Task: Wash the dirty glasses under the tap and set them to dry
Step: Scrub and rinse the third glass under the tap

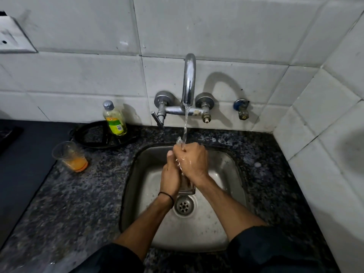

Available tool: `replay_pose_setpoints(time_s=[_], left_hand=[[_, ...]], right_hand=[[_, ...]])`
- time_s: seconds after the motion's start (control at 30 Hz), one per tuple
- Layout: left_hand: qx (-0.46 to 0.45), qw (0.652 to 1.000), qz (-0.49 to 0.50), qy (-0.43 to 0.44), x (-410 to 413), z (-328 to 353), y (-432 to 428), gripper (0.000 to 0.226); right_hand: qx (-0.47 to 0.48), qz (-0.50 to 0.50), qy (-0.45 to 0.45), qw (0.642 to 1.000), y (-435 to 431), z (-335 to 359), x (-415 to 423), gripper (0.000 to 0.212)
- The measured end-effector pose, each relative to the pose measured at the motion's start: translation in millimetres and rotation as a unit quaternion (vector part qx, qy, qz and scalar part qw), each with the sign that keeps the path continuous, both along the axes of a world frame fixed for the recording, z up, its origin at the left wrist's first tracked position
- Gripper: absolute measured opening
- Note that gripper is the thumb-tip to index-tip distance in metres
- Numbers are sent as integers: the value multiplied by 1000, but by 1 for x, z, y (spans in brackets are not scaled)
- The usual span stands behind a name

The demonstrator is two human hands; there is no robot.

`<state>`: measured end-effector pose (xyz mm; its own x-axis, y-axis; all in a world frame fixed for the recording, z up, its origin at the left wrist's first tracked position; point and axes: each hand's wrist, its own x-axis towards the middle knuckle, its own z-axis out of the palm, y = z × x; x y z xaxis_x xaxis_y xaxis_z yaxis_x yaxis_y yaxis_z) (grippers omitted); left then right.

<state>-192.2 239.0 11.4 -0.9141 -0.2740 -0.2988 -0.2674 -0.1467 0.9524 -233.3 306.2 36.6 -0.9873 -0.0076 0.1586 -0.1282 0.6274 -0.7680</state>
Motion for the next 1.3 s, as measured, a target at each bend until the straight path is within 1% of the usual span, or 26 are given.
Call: replay_pose_setpoints(time_s=[0.03, 0.1, 0.17, 0.23, 0.3, 0.4, 0.43, 0.47, 0.53, 0.6, 0.67, 0.7, 0.73, 0.8, 0.87, 0.9, 0.93, 1.0, 1.03, 1.07, 1.13, 1.17, 1.2, 1.23, 1.27, 1.3], left_hand=[[57, 998, -25, -4, 1, 3, -1, 64], [158, 979, -124, -43, 5, 10, -9, 62], [213, 946, -231, -79, 11, 13, -22, 47], [217, 935, -276, -60, 14, 7, -31, 31], [131, 958, -256, -25, 12, 1, -30, 31], [-78, 985, -151, 40, 7, -4, -18, 65], [-125, 982, -128, 61, 7, -6, -14, 73], [-135, 981, -114, 79, 8, -6, -9, 75], [-74, 986, -108, 106, 10, -6, -3, 70], [51, 984, -147, 91, 9, 0, -11, 62], [198, 951, -234, 39, 9, 8, -21, 54], [209, 943, -256, 24, 10, 13, -24, 50], [160, 956, -245, 33, 9, 15, -24, 47], [-32, 984, -153, 82, 5, 12, -19, 47], [-214, 970, -52, 104, 5, 6, -14, 47], [-253, 960, -28, 113, 5, 5, -12, 45], [-246, 961, -28, 124, 7, 3, -11, 44], [-142, 977, -76, 141, 8, 4, -11, 40], [-78, 982, -111, 135, 7, 8, -15, 40], [-13, 980, -157, 119, 5, 10, -22, 37], [111, 956, -263, 60, 3, 13, -36, 32], [112, 952, -281, 40, 0, 14, -39, 29], [66, 961, -266, 36, -3, 14, -38, 27], [-30, 972, -228, 41, -6, 14, -32, 29], [-150, 972, -175, 50, -8, 14, -24, 37], [-265, 955, -114, 62, -9, 14, -16, 46]], right_hand=[[-75, -2, -29, 997, 2, 0, -4, 47], [-248, -37, -94, 963, 9, -3, -8, 44], [-328, -82, -103, 935, 13, -8, -9, 45], [-298, -69, -84, 948, 14, -10, -9, 48], [-187, 1, -78, 979, 17, -7, -7, 51], [55, 86, -78, 992, 18, 7, -5, 58], [94, 82, -66, 990, 15, 11, -4, 59], [113, 70, -48, 990, 13, 14, -4, 58], [103, 59, -29, 993, 10, 19, -7, 53], [26, 77, -52, 995, 13, 23, -11, 49], [-75, 81, -83, 990, 17, 25, -12, 44], [-100, 74, -84, 989, 16, 26, -10, 43], [-98, 68, -68, 991, 15, 27, -8, 45], [-4, 80, -19, 997, 12, 30, -3, 50], [138, 108, 3, 985, 6, 34, 5, 55], [176, 111, 10, 978, 3, 36, 8, 56], [188, 110, 19, 976, 1, 37, 9, 55], [182, 111, 34, 976, 1, 38, 7, 51], [149, 129, 25, 980, 5, 37, 5, 50], [90, 157, -5, 983, 11, 35, 2, 49], [-55, 195, -70, 977, 22, 33, -2, 46], [-91, 185, -84, 975, 25, 32, -3, 46], [-86, 155, -87, 980, 25, 32, -3, 46], [-52, 112, -79, 989, 23, 33, -3, 46], [3, 70, -64, 995, 18, 34, -3, 47], [59, 36, -49, 996, 12, 37, -1, 47]])
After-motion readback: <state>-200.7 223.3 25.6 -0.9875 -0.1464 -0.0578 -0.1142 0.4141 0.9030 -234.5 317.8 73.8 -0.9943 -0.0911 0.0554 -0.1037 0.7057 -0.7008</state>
